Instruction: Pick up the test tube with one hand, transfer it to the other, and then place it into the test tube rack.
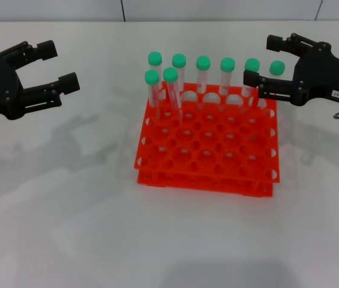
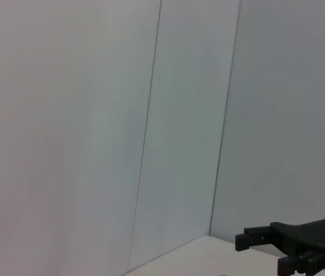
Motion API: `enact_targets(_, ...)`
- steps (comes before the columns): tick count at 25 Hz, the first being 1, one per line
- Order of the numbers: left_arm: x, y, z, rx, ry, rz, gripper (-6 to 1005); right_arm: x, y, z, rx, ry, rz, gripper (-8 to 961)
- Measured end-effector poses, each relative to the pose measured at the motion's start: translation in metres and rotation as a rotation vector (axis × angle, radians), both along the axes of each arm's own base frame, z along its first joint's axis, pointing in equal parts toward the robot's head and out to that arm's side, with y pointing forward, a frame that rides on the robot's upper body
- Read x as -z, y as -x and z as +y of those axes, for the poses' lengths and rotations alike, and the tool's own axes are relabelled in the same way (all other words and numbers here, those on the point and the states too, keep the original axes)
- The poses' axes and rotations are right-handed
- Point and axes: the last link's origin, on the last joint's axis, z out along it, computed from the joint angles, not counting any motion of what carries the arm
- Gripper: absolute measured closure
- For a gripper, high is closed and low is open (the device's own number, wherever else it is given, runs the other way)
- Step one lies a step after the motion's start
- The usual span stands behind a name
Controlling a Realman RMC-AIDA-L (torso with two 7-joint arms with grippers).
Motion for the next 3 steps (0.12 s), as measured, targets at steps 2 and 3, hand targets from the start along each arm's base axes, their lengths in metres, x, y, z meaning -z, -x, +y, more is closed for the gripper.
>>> enact_targets(2, 0.0, -0.0001, 0.0003, -0.005, 0.004, -0.002, 115, 0.0001, -0.0011, -0.0003, 0.002, 0.002, -0.002, 81)
enact_targets(3, 0.0003, -0.0003, 0.0004, -0.007, 0.012, -0.002, 115, 0.0002, -0.0018, -0.0004, 0.004, 0.003, -0.004, 81)
